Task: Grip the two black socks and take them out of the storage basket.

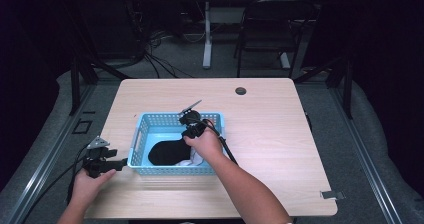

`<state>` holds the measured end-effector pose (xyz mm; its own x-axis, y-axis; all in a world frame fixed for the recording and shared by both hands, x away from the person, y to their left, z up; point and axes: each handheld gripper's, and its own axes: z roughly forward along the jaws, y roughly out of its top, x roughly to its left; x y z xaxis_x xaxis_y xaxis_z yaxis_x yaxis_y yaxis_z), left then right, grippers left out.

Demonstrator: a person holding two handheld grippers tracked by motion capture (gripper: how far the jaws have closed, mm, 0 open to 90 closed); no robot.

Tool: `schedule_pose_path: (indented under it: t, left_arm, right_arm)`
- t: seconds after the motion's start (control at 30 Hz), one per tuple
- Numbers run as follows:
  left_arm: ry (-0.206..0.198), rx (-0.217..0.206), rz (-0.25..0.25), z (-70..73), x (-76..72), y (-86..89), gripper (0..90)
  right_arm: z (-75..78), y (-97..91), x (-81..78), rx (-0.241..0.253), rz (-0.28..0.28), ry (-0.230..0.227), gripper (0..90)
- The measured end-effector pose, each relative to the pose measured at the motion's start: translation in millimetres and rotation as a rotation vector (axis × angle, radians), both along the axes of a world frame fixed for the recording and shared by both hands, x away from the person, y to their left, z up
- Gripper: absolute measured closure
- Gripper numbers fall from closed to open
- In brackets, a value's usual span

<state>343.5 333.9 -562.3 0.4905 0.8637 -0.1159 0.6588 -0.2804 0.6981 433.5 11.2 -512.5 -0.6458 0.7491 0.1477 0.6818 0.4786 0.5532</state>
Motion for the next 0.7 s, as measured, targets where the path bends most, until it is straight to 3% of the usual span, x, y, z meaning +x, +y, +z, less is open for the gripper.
schedule_pose_path:
  t: [0.4,0.47,0.53,0.7]
  left_arm:
    - [0.001,0.001,0.001,-0.3,0.1,-0.3,26.6]
    - [0.001,0.001,0.002,-0.4,0.2,-0.3,26.6]
    - [0.0,0.002,0.002,-0.6,0.3,-0.4,26.6]
    - [0.001,0.003,0.002,-0.2,-0.1,-0.5,26.6]
  right_arm:
    - [10.2,-0.4,-7.1,0.05,0.05,-0.042,86.0]
    - [16.6,0.8,-13.0,0.08,0.093,-0.088,86.0]
    - [22.3,1.7,-17.1,0.057,0.134,-0.119,86.0]
    - [36.6,2.6,-25.3,0.086,0.174,-0.137,86.0]
